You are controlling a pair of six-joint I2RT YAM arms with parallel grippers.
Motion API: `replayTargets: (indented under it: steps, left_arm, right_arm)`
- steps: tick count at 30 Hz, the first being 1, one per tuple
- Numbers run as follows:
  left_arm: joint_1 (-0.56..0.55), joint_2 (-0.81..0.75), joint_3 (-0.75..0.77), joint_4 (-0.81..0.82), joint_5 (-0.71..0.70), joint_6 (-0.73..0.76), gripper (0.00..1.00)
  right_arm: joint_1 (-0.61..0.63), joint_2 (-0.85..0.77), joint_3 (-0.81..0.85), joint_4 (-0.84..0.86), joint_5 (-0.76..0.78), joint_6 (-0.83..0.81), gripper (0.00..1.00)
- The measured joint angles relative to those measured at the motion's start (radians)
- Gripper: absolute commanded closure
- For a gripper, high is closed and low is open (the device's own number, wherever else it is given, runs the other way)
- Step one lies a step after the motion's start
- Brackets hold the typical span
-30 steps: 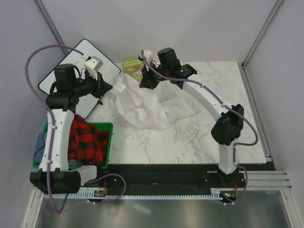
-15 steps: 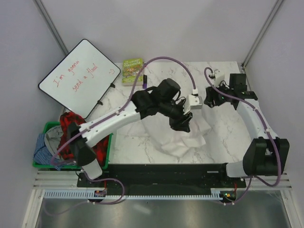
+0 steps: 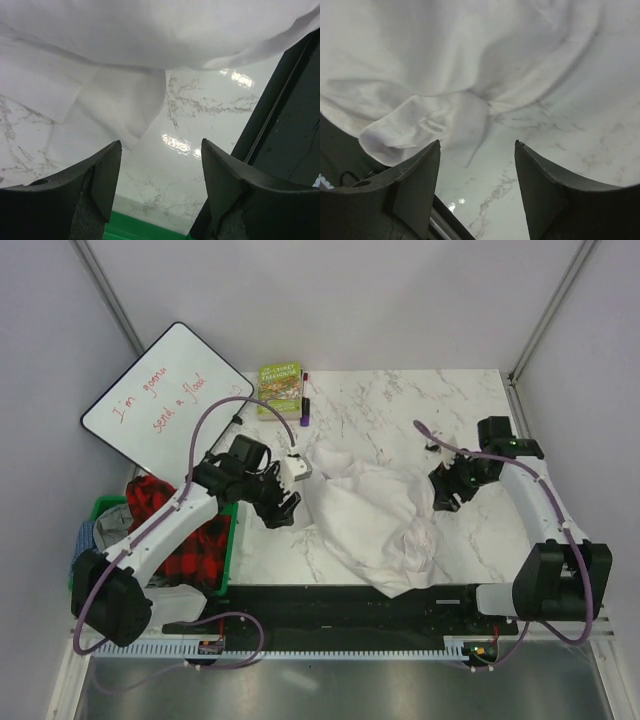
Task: Fold and stack the long sleeve shirts
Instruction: Flatten the shirt out
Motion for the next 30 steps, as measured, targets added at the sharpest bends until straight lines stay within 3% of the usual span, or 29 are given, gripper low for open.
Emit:
replayTargets:
  steps: [6,14,16,17,18,20,26,30]
  left_arm:
    - [-0.004,0.107,-0.114,0.044,-0.058,0.065,0.28]
    - [-0.036,0.243,-0.154,0.186,-0.161,0.111,0.34]
    - [-0.04,0.271,-0.163,0.213,-0.184,0.117,0.49]
    - [-0.042,0.284,-0.169,0.225,-0.198,0.122,0.66]
    - [-0.042,0.296,-0.175,0.235,-0.208,0.126,0.96]
    - [-0.041,0.304,-0.18,0.269,-0.248,0.137,0.98]
    - [0.007,0.251,-0.163,0.245,-0.294,0.149,0.98]
    - [0.103,0.195,0.02,0.158,-0.29,0.148,0.98]
  right_arm:
    - [0.295,-0.025,-0.137,0.092,0.016,0.102,0.37]
    - [0.389,0.225,-0.146,0.32,0.098,0.259,0.46]
    - [0.388,0.262,-0.146,0.349,0.125,0.274,0.55]
    - [0.388,0.276,-0.146,0.364,0.14,0.282,0.71]
    - [0.386,0.287,-0.146,0.378,0.154,0.288,0.79]
    - [0.381,0.306,-0.142,0.399,0.182,0.3,0.98]
    - [0.297,0.359,-0.018,0.397,0.222,0.324,1.0]
    - [0.215,0.36,0.171,0.369,0.222,0.326,1.0]
